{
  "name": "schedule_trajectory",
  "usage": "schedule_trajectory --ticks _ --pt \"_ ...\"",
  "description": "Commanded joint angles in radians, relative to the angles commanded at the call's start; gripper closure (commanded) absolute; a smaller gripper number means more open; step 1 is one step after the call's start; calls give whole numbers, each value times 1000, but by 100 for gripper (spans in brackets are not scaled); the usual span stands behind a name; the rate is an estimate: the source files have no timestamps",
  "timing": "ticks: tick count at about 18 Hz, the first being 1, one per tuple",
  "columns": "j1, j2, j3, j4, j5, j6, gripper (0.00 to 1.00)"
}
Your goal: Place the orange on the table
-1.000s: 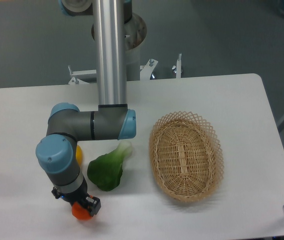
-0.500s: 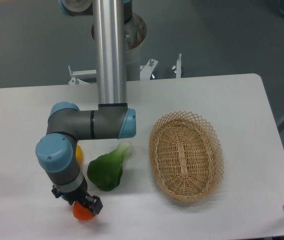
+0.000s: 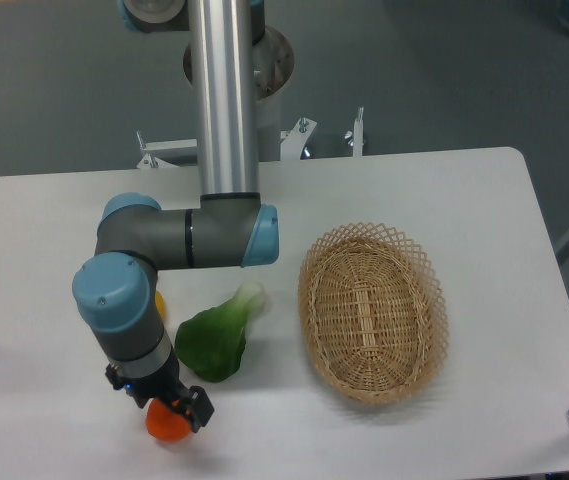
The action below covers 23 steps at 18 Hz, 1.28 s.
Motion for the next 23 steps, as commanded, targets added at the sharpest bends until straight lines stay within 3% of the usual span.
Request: schedule_trajectory --ticks 8,14,23 --pt "63 74 -23 -23 3 119 0" --pt "92 100 -23 -58 2 150 0" --pt "104 109 -20 -60 -5 152 0"
